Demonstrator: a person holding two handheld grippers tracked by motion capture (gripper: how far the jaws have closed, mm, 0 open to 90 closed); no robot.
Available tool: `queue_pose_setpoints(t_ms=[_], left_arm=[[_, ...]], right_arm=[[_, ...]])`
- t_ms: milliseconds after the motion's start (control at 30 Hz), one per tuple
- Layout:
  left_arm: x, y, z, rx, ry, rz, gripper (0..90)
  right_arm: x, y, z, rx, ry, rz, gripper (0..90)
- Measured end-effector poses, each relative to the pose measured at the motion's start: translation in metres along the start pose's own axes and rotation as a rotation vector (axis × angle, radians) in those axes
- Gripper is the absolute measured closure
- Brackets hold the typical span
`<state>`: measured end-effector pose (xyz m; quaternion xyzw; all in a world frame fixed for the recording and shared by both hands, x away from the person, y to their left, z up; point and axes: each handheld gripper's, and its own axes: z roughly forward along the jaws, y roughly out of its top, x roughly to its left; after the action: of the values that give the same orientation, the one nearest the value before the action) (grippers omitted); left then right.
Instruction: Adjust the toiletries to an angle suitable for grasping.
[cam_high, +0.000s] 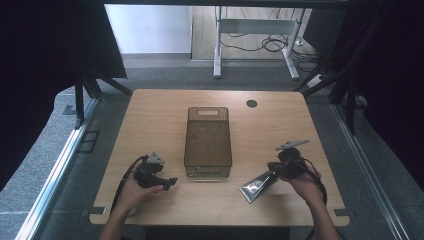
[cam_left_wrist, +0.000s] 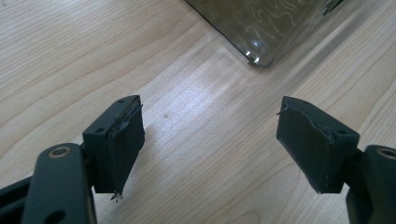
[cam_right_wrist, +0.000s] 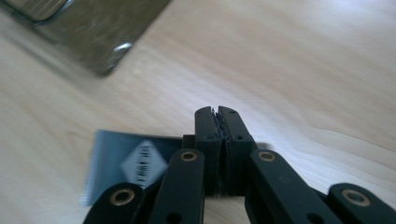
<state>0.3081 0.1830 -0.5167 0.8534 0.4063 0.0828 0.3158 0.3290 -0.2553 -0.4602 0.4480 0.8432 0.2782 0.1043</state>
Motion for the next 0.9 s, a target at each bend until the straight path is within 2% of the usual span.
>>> queue_pose_setpoints(t_ms=[33,67,133,167,267,400,633,900], left_arm=[[0.0,0.0,0.0,0.001,0.002,0.005,23.7],[0.001,0.0,0.0,0.002,0.0,0.005,23.7],[0.002,0.0,-0.001,0.001,-0.002,0.005,23.6],[0.002,0.0,-0.001,-0.001,-0.001,-0.002,23.7],[0.003,0.0,-0.002,-0.007,-0.003,-0.006,23.7],[0.004,0.0,-0.004,-0.012,-0.004,0.001,23.7],[0.002,0.0,-0.002,-0.003,-0.006,0.003,23.6],[0.0,0.001,-0.001,-0.004,-0.008,0.004,23.7]], right_arm=[[0.01,0.008,0.01,0.053,0.028,-0.02,86.6],[0.01,0.008,0.01,0.053,0.028,-0.02,86.6],[0.019,0.012,0.018,0.106,0.032,-0.053,86.7],[0.027,0.017,0.025,0.142,0.038,-0.082,86.7],[0.035,0.021,0.03,0.162,0.052,-0.102,86.7],[0.049,0.024,0.047,0.215,0.061,-0.139,86.7],[0.056,0.022,0.056,0.251,0.068,-0.15,86.7],[0.062,0.021,0.061,0.252,0.072,-0.167,86.3]])
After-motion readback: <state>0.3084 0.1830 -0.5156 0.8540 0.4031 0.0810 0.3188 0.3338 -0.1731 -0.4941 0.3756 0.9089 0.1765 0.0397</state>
